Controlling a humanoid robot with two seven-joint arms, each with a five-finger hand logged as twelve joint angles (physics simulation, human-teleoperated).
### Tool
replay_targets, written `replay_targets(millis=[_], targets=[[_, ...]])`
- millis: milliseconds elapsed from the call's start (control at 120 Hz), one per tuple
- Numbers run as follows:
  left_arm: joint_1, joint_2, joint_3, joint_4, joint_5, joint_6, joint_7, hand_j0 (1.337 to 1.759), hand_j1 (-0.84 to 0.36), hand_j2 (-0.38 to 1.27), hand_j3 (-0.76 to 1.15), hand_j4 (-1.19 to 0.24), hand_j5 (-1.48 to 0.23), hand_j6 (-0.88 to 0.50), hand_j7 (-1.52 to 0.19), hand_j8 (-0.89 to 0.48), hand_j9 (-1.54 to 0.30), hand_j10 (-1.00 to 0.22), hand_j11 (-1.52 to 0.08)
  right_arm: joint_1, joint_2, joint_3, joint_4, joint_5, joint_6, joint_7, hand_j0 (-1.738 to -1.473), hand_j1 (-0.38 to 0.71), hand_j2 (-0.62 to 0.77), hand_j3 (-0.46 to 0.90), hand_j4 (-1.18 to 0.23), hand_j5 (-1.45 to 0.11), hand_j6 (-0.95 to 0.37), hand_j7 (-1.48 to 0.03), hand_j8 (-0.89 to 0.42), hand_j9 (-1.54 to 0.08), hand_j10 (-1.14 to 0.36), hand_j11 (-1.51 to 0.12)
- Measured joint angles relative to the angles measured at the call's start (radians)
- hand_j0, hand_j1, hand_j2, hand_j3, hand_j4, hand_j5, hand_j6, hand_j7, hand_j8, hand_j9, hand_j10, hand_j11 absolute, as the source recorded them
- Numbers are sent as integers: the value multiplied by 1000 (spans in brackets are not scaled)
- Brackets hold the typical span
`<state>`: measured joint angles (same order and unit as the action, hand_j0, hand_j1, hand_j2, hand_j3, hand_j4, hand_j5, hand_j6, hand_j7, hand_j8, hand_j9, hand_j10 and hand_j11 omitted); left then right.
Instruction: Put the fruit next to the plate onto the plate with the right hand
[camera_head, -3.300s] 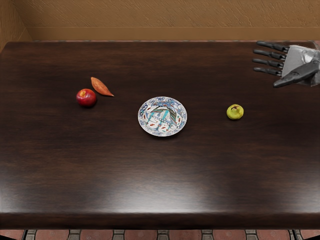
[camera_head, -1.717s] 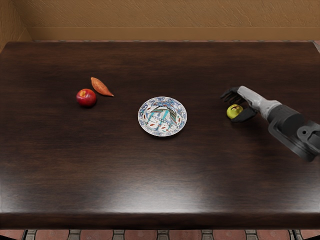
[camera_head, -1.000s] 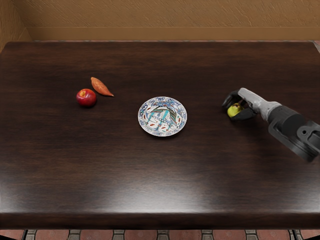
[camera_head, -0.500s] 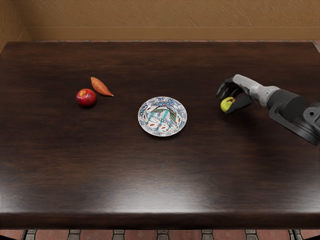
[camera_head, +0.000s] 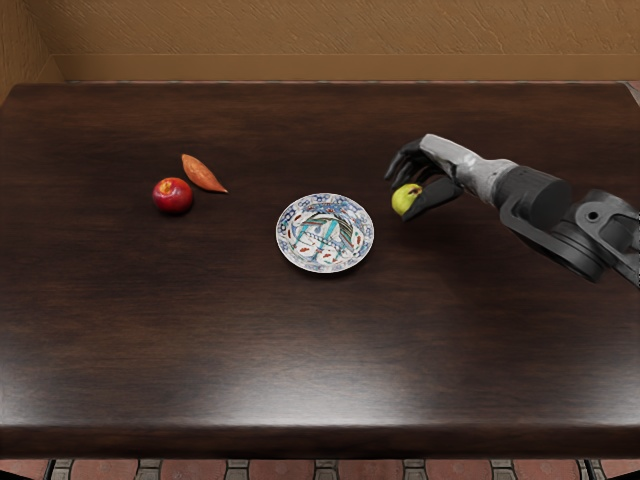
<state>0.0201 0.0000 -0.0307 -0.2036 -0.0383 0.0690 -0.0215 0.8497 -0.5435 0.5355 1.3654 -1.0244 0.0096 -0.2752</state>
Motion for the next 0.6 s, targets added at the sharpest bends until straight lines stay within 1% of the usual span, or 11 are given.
replay_targets(millis=[100, 350, 600], targets=[[0, 0, 0, 0, 0, 0, 0, 1658, 349, 0, 0, 0, 0, 0, 0, 0, 0, 0, 0, 0, 31, 7, 0, -1, -3, 1, -1658, 291, 389, 0, -671, -913, -683, -890, -485, -898, -533, -888], [0, 0, 0, 0, 0, 0, 0, 1658, 349, 0, 0, 0, 0, 0, 0, 0, 0, 0, 0, 0, 146, 10, -3, 0, -4, 2, -1658, 294, 400, 0, -677, -932, -693, -902, -478, -914, -524, -900], [0, 0, 0, 0, 0, 0, 0, 1658, 349, 0, 0, 0, 0, 0, 0, 0, 0, 0, 0, -3, 213, 5, -10, -2, -6, 2, -1658, 302, 433, 0, -690, -946, -705, -918, -485, -927, -536, -915]])
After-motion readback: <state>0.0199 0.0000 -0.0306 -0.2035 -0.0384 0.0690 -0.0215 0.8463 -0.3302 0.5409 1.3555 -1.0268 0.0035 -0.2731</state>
